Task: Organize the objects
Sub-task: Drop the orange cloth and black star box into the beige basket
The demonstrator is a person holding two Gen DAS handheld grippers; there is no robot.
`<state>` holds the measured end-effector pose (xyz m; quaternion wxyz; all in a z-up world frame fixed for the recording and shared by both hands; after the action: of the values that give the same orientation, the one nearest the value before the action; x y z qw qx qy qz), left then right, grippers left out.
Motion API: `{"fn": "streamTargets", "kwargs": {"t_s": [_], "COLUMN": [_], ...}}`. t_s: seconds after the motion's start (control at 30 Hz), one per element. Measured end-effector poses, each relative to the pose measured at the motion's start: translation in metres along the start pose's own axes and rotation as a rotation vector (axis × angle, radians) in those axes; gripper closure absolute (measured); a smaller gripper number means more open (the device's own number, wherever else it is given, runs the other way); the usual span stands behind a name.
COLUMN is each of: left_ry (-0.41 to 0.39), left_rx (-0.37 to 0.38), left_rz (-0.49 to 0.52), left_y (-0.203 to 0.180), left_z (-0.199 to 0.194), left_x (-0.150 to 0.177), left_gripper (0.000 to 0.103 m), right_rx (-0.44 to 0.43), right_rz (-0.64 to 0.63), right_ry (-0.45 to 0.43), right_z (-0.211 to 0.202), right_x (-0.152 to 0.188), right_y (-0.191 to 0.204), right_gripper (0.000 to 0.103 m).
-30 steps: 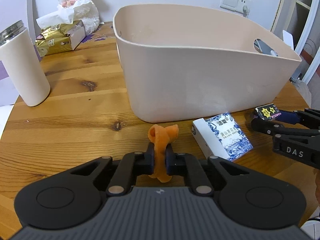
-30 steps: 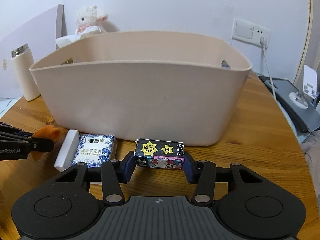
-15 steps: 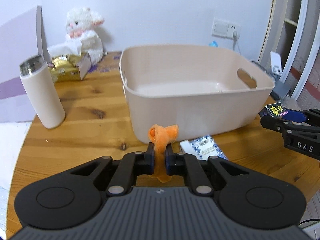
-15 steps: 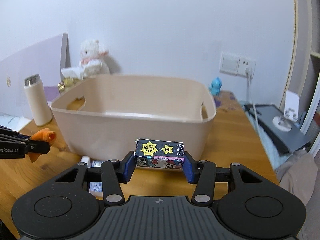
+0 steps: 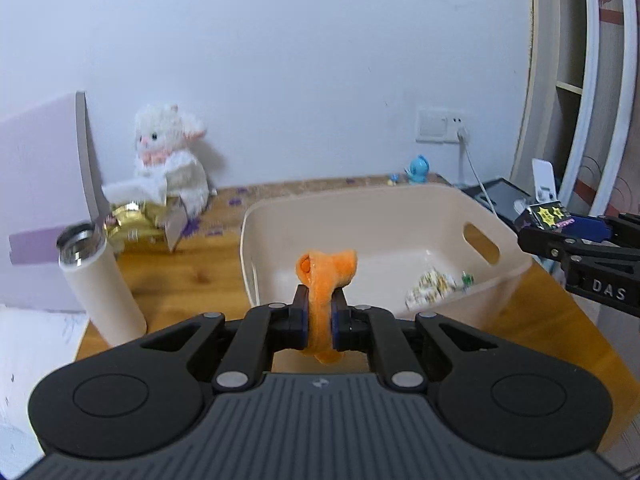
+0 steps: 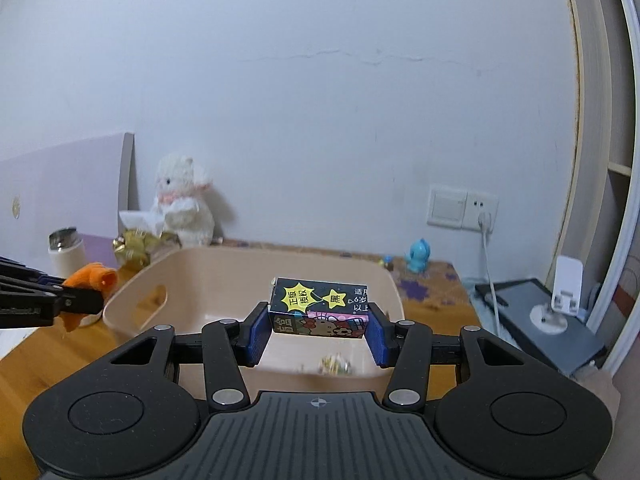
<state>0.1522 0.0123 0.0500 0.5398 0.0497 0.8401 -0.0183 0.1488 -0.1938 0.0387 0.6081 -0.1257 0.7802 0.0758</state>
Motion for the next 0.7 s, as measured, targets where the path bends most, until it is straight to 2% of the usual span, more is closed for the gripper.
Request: {"fn": "streamTargets", "kwargs": {"t_s": [0.17, 0.3, 0.43, 0.7], "left_ry": [0.007, 0.027, 0.081, 0.191], "left_rx": [-0.017, -0.026, -0.023, -0.038], "left_rz": [0.008, 0.022, 0.016, 0.03], "left_y": [-0.002, -0.007, -0.011, -0.019], "left_z": [0.029, 0.052, 0.083, 0.129], "left_x": [-0.015, -0.015, -0.01, 0.008], "left_gripper": [0.091, 0.091, 0.091, 0.091], "right_rx": [0.01, 0.01, 0.011, 0.024], "right_rz": [-0.011, -0.003, 0.002, 0.001], "right_ry": [-0.002, 0.015, 0.043, 0.157], "right_z": [0.019, 0.037, 0.055, 0.091], "right_x": [-0.009, -0.009, -0.004, 0.019], "right_y": [0.003, 0.002, 0.001, 0.0], "right_gripper": [0.057, 0.057, 0.057, 0.057]}}
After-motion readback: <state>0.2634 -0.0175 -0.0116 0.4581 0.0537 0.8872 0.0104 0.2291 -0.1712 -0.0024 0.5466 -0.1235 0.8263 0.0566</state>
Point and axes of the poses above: each gripper's, at about its wrist camera, not at the fingertips, and z roughly the way its jaws point, y to its left, x to its underside, the point moved 3 cm from there along z, roughly the way its jaws point, and after that the axes turned 7 degrees about -y, right-handed, at the moved point
